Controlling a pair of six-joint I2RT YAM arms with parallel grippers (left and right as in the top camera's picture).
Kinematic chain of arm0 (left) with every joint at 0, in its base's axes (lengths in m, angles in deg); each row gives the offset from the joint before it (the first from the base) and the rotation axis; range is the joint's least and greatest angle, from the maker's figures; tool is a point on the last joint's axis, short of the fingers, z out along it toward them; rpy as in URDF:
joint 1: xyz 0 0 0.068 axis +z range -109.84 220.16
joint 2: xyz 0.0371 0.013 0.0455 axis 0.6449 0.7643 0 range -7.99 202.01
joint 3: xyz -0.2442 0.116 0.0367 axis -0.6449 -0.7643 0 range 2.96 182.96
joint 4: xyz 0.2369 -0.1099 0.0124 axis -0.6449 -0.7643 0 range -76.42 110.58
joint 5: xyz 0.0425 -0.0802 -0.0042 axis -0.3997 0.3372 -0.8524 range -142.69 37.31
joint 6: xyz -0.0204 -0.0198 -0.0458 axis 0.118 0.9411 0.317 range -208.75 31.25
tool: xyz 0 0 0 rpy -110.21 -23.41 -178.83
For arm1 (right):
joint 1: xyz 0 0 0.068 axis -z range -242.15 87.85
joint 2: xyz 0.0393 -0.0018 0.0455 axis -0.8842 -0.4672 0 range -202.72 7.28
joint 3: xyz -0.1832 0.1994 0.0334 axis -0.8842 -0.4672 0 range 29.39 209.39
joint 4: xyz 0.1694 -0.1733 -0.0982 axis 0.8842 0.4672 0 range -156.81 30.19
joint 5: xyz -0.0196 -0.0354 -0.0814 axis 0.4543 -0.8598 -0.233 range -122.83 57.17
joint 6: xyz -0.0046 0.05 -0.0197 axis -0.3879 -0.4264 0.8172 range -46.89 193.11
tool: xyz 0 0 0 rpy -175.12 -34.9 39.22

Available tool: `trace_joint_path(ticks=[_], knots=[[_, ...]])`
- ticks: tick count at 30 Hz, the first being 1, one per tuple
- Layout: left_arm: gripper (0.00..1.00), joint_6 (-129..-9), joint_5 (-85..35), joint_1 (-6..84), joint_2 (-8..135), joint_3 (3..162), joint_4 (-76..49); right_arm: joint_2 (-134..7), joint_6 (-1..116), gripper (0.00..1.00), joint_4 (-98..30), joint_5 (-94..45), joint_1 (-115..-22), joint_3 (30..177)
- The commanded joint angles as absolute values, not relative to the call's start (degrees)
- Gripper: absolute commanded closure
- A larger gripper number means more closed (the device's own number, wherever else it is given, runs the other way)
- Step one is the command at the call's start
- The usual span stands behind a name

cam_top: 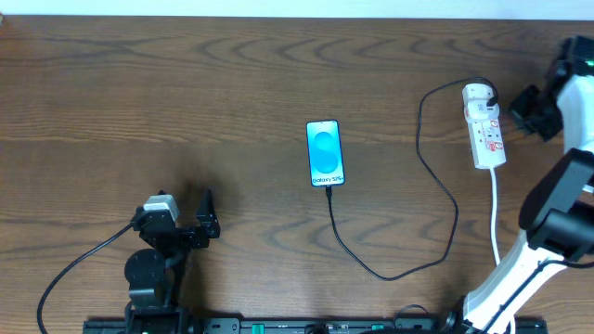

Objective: Plug charger to phone and switch on socket
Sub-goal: 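Press the orange switch on the power strip with the right gripper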

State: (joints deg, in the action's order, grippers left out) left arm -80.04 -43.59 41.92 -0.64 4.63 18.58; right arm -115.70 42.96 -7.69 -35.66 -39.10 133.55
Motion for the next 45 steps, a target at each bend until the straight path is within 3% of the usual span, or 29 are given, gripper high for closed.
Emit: trace_joint_path(ticks=[1, 6, 45], knots=[[0.07, -81.2, -42.6, 41.7, -0.6, 3.2, 17.5, -115.1, 42.5, 0.99, -7.7, -29.2, -38.0, 134.2], [0.07, -81.2, -42.7, 41.7, -0.6, 3.2, 17.5, -118.0, 41.8, 0.98, -10.2, -23.2, -38.2, 134.2], [0.07, -81.2, -42.6, 41.7, -0.6, 3.2, 17.5, -121.1, 39.3, 0.98, -13.5, -25.8, -41.6, 134.1]])
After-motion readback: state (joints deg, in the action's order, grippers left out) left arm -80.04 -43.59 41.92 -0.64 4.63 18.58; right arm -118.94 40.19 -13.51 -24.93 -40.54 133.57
